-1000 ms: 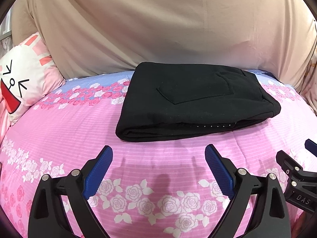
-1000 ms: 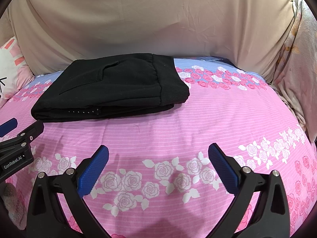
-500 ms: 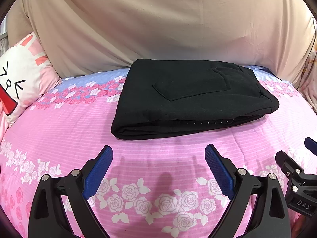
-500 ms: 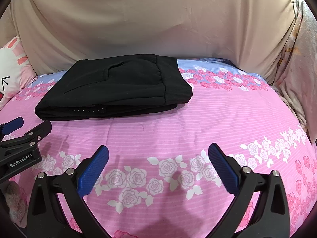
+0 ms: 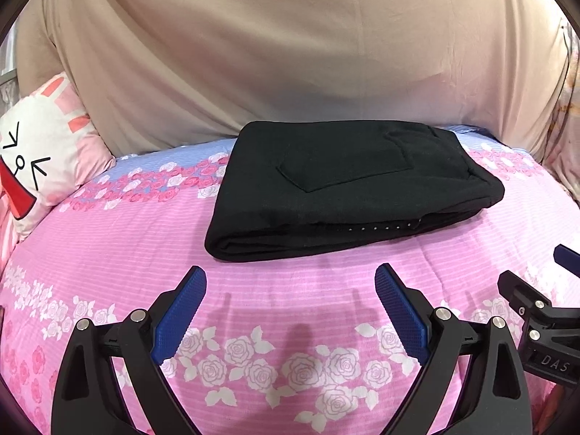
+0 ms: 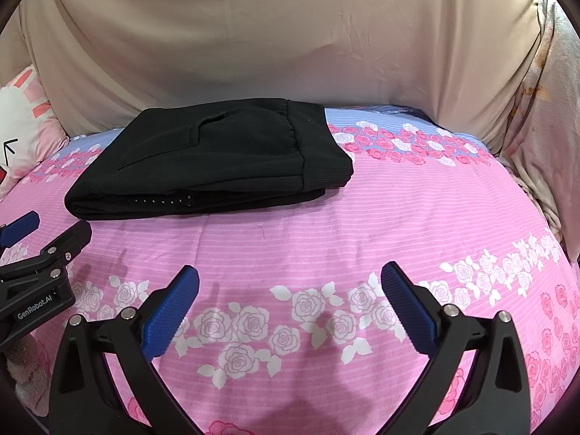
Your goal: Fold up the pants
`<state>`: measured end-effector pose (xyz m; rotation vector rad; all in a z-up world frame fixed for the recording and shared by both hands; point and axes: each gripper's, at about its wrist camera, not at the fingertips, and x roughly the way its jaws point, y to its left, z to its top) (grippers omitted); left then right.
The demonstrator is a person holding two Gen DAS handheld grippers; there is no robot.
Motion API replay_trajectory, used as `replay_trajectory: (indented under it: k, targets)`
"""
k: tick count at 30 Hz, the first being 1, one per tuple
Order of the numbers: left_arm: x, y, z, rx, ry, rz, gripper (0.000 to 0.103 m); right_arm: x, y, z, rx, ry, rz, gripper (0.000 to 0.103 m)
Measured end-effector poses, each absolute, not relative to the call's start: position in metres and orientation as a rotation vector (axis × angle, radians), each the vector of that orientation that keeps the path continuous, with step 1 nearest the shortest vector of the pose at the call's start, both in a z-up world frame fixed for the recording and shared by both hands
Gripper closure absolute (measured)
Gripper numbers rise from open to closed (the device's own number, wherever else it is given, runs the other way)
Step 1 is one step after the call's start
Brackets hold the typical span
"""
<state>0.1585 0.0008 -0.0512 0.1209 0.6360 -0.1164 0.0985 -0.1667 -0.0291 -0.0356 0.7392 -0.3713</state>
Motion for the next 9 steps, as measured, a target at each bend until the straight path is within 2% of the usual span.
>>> replay_trajectory:
  k: [9]
  targets:
    - [0.1576, -0.0034, -0.0511, 0.138, 0.642, -0.086, 0.012, 0.0978, -0.1660, -0.0296, -0.034, 0.739, -0.372, 0.005]
